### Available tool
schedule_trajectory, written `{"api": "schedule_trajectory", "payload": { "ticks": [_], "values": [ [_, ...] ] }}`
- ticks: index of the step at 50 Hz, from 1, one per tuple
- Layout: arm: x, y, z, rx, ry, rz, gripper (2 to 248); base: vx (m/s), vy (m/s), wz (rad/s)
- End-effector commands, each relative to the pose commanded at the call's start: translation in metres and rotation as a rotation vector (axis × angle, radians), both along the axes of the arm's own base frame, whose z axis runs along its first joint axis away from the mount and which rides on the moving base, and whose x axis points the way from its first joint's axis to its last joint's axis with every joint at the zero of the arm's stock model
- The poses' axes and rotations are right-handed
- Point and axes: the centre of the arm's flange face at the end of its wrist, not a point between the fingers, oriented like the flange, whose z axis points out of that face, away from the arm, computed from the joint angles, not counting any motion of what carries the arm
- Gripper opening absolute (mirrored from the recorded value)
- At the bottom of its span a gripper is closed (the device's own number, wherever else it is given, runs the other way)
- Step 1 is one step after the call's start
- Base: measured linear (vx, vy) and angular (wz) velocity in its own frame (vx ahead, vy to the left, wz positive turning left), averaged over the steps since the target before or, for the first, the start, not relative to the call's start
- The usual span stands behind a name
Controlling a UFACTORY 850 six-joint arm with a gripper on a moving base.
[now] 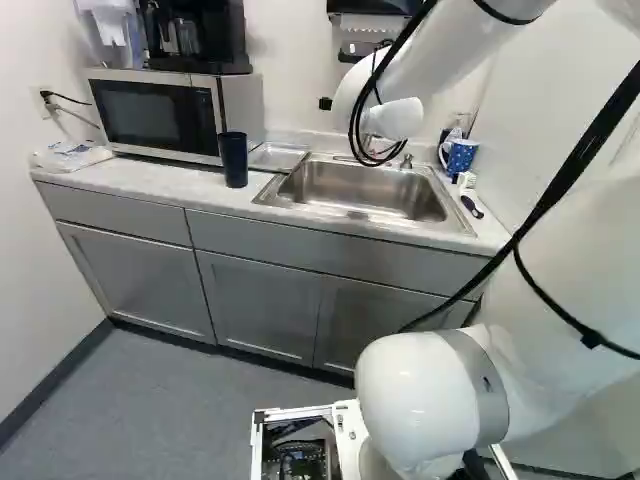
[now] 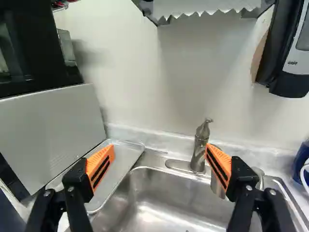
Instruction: Rinse the cup and place it in the tray
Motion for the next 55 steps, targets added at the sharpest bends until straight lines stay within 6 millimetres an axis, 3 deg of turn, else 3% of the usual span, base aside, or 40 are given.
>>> {"api": "schedule_trajectory", "payload": {
  "ticks": [40, 55],
  "values": [
    [0.052, 0.000, -0.002, 0.007, 0.042, -0.005, 247, 0.000, 0.000, 0.000],
    [0.071, -0.004, 0.009, 0.010, 0.041, -0.013, 247, 0.000, 0.000, 0.000]
  ]
}}
